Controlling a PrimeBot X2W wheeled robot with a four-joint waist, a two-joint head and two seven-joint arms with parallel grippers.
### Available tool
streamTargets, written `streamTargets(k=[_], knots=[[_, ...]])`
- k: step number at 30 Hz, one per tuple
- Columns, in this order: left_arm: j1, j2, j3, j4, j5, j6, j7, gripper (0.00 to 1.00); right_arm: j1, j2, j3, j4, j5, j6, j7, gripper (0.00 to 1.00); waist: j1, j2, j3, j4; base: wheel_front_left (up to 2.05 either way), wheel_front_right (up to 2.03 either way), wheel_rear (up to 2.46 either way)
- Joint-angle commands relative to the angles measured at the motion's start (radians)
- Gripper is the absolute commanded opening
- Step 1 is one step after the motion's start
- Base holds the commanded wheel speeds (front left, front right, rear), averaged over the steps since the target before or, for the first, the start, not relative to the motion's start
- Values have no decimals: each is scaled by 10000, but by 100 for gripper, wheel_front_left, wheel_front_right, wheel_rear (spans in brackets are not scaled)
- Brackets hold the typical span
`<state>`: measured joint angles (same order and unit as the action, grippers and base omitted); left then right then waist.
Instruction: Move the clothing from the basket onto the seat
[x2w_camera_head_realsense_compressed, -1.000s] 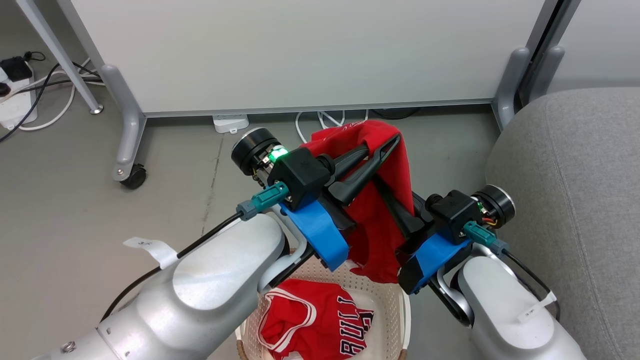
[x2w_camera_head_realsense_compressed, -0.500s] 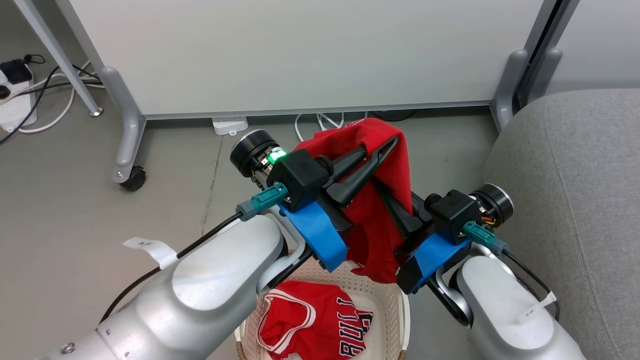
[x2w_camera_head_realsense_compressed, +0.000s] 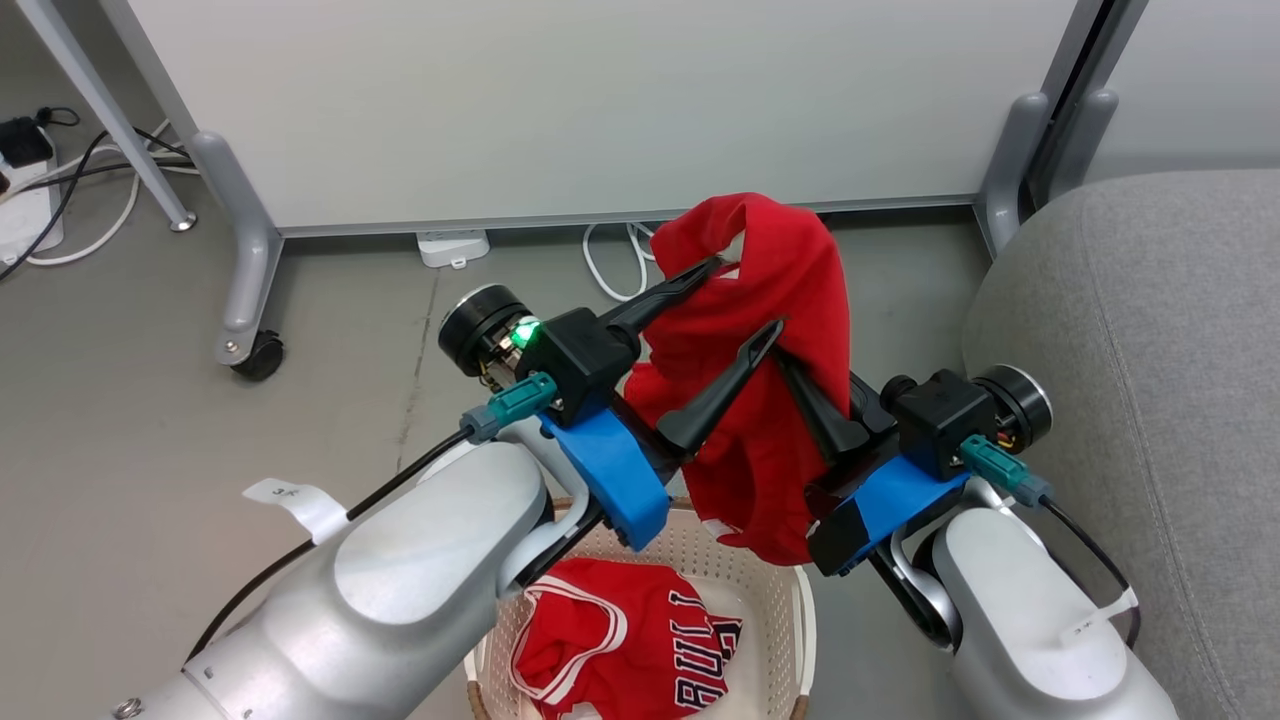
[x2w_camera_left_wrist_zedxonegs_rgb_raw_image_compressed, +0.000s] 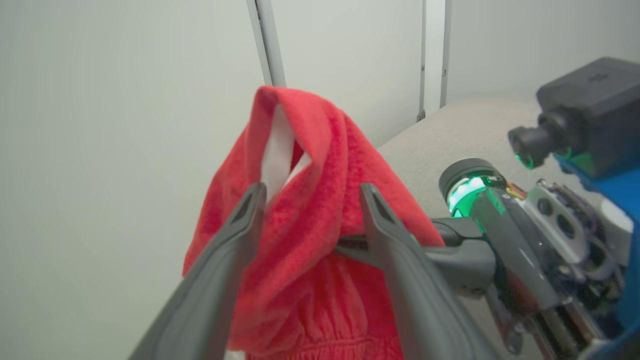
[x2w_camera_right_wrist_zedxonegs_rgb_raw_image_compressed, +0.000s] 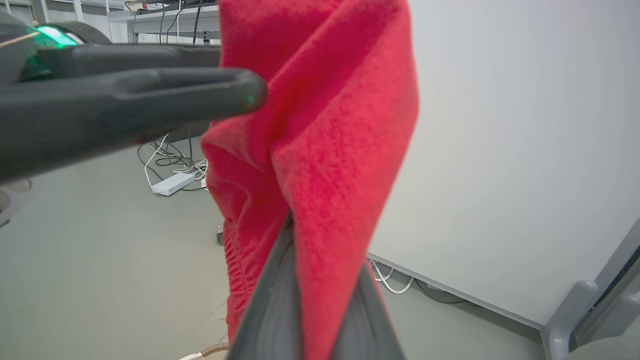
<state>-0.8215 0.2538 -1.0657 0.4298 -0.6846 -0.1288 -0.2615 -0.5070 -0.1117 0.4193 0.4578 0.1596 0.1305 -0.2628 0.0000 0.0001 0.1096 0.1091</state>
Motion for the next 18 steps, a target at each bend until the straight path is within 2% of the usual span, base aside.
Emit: streamTargets(k=[1, 9, 18], knots=[[111, 83, 48, 45, 93, 51, -30, 100, 128, 29, -76, -77, -53, 5, -31, 0, 0, -1, 44, -31, 0, 0, 0], [225, 190, 330, -113, 286, 216, -45, 100, 460, 29, -622, -428, -195, 5, -33, 0, 0, -1, 315, -391, 0, 0, 0], [615, 227, 686, -622, 793, 331, -39, 100, 936, 121, -1375, -828, -315, 5, -31, 0, 0, -1, 638, -1367, 0, 0, 0]])
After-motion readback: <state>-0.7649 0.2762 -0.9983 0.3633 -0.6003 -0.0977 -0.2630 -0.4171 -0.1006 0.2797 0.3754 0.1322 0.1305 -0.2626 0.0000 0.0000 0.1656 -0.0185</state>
